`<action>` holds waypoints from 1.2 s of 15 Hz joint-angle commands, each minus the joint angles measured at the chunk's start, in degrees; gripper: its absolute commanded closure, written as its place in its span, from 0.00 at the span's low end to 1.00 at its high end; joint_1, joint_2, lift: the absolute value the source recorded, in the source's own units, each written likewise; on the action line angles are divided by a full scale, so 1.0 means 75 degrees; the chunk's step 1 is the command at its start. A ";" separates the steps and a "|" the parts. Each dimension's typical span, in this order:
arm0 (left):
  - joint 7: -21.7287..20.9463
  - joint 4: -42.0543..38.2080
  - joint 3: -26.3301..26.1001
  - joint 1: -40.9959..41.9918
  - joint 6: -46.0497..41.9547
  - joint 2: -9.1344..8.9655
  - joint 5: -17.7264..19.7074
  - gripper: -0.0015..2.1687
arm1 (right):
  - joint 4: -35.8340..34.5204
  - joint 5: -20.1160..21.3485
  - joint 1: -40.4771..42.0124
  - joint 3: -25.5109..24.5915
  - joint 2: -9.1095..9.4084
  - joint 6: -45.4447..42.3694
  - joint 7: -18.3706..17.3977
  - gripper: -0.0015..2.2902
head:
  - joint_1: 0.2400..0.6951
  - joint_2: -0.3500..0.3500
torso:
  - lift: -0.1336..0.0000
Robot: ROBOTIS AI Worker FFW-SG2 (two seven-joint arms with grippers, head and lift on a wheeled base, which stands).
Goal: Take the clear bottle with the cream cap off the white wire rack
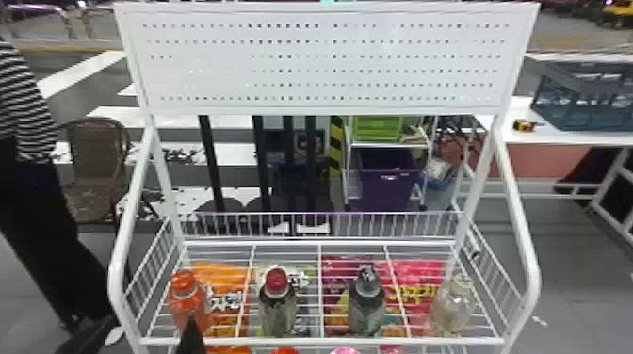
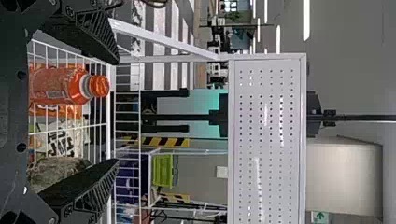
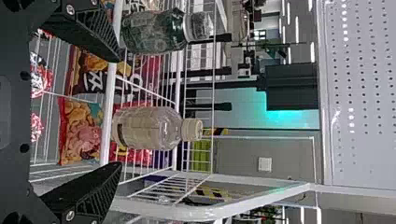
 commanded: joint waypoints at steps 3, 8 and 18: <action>0.0045 -0.0007 -0.0051 0.0002 0.0152 0.0014 -0.0034 0.07 | 0.1658 0.0339 -0.1493 0.0225 0.0007 -0.0328 -0.0494 0.05 | 0.57 0.50 | 1.00; 0.0080 -0.0019 -0.0145 0.0037 0.0339 0.0038 -0.0186 0.07 | 0.2877 0.0492 -0.2758 0.0307 0.0007 -0.0094 -0.0494 0.05 | 0.57 0.50 | 1.00; 0.0092 0.0016 -0.0180 -0.0045 0.0714 0.0038 -0.0222 0.07 | 0.3908 0.0527 -0.3942 0.0366 0.0007 -0.0023 -0.0517 0.05 | 0.57 0.50 | 1.00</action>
